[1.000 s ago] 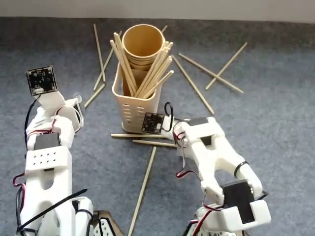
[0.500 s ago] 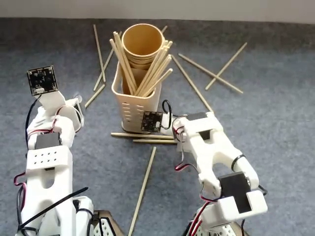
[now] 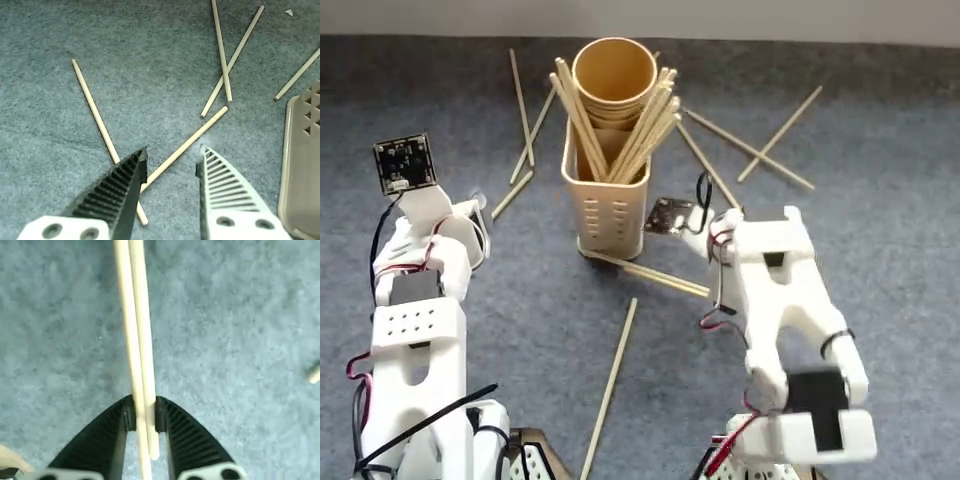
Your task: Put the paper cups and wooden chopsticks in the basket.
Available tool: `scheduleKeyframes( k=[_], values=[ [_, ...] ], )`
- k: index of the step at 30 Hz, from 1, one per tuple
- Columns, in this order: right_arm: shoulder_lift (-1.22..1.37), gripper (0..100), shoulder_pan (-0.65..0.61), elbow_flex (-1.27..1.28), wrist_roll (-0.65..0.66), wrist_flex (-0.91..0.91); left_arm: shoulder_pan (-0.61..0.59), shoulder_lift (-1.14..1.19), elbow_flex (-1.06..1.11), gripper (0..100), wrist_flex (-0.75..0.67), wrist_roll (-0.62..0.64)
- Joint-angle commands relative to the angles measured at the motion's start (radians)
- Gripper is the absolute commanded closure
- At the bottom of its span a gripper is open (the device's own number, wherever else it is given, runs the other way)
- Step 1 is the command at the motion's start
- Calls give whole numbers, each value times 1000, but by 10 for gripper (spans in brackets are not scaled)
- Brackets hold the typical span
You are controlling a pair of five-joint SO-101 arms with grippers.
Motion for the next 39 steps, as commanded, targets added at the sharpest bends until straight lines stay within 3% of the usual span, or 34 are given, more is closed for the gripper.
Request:
scheduleKeyframes(
  k=[1, 9, 14, 18, 22, 27, 30, 39],
  values=[
    [-209, 994, -45, -24, -20, 128, -7, -30, -7, 811, -17, 9],
    [-575, 994, -349, -1, -98, 355, -7, -30, -7, 811, -17, 9],
    [-728, 994, -444, -31, -230, 344, -7, -30, -7, 811, -17, 9],
    [-786, 994, -441, -76, -454, 117, -7, -30, -7, 811, -18, 9],
    [-773, 994, -438, -117, -726, -314, -7, -28, -7, 811, -18, 9],
    [-648, 994, -437, -127, -898, -779, -5, -28, -5, 811, -18, 9],
    [-555, 994, -438, -189, -987, -868, -2, -28, -5, 811, -18, 9],
    [-311, 994, -389, -286, -982, -961, -2, -28, -5, 811, -18, 9]
  ],
)
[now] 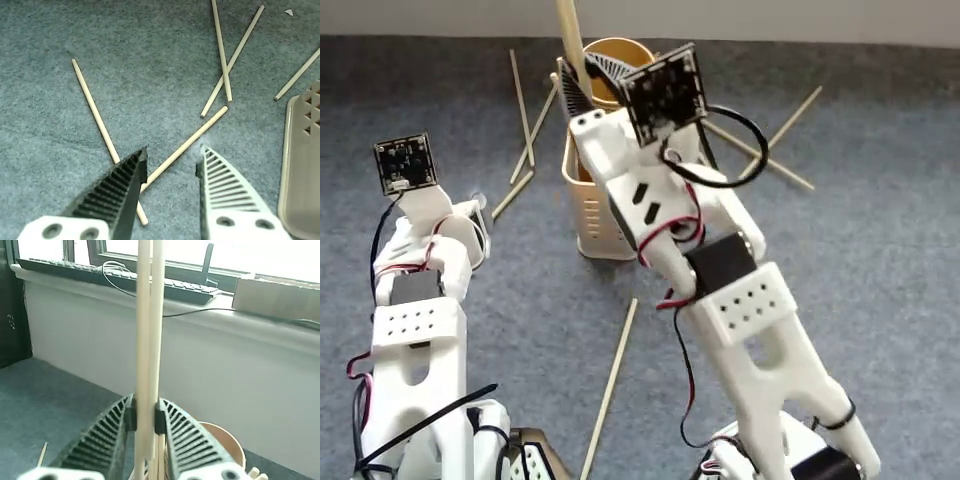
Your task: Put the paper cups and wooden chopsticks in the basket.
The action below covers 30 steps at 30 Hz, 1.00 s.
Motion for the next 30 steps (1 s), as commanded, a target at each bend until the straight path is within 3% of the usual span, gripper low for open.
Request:
scheduleKeyframes(
  k=[1, 9, 18, 28, 30],
  values=[
    [39, 994, 54, -7, -5, -30, -2, -28, -5, 811, -18, 9],
    [53, 994, 157, 180, -14, -42, -1, -28, -5, 811, -18, 9],
    [51, 994, 156, 438, -9, -278, -1, -28, -5, 811, -18, 9],
    [-31, 958, 139, 441, -20, -232, -1, -28, -5, 811, -18, 9],
    [-70, 954, 154, 437, -91, -170, -1, -28, -5, 811, -18, 9]
  ],
)
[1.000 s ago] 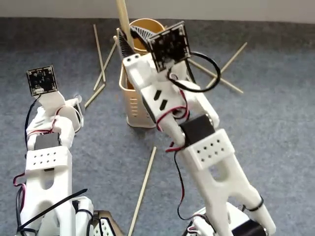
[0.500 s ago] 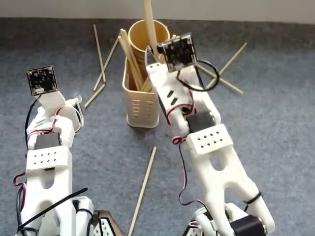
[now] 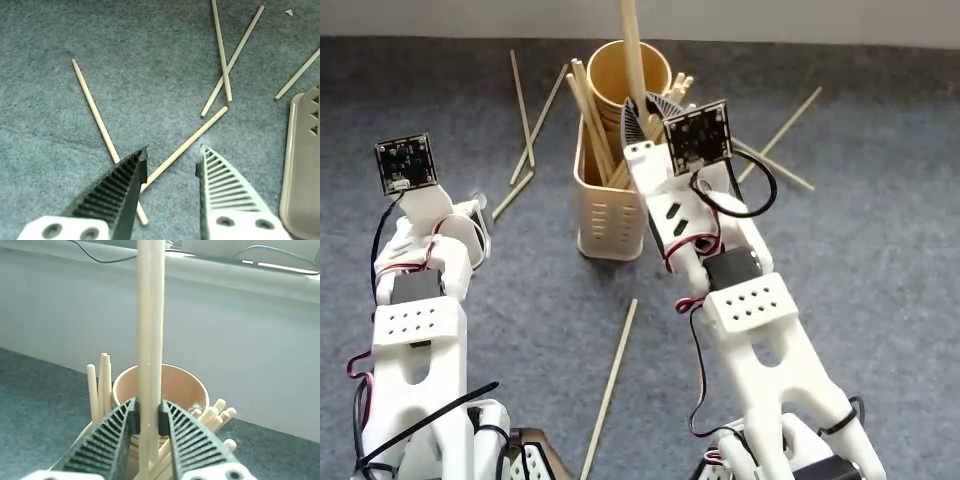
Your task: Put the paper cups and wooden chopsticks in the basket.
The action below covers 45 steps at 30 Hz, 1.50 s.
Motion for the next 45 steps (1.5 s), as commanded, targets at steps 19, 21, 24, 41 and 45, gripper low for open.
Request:
scheduleKeyframes(
  k=[19, 21, 24, 41, 45],
  values=[
    [-128, 949, 15, -48, -270, 205, -1, -28, -5, 811, -18, 9],
    [-128, 949, 12, -67, -272, 213, -1, -28, -5, 811, -18, 9],
    [-127, 949, 8, -54, -267, 209, -1, -28, -5, 811, -18, 9],
    [-128, 862, 8, -202, -127, 240, -1, -28, -5, 811, -18, 9],
    [-139, 863, 15, -226, 6, 271, -1, -28, -5, 811, -18, 9]
  ],
)
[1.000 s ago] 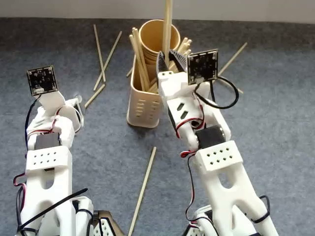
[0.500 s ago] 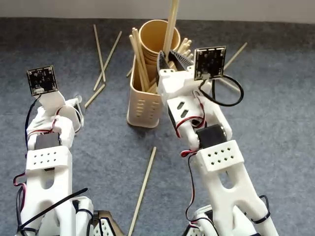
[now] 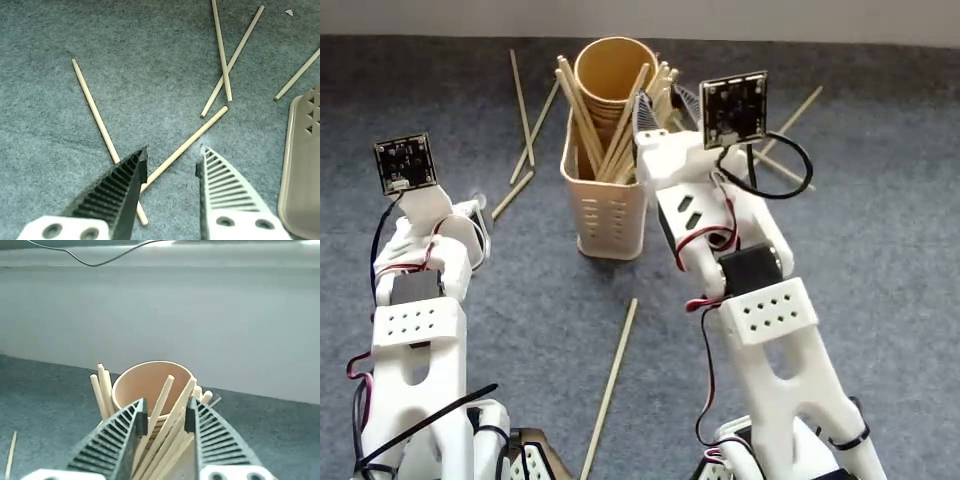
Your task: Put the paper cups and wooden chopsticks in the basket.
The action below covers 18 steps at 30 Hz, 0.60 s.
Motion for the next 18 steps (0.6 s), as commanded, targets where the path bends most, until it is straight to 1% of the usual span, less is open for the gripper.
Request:
scheduleKeyframes(
  k=[1, 3, 6, 8, 11, 14, 18],
  values=[
    [-25, 863, 12, -67, 137, 67, -1, -28, -5, 811, -18, 9],
    [-38, 864, 71, -122, 180, 165, -1, -28, -5, 811, -18, 9],
    [-56, 864, 219, -213, 181, 289, -1, -28, -5, 811, -18, 9],
    [-67, 864, 318, -272, 180, 331, 1, -28, -5, 811, -18, 9],
    [-65, 864, 433, -332, 180, 331, 4, -28, -5, 811, -18, 11],
    [-7, 864, 498, -343, 180, 328, 4, -28, -5, 811, -18, 11],
    [231, 864, 509, -351, 180, 305, 4, -28, -5, 811, -18, 11]
  ],
)
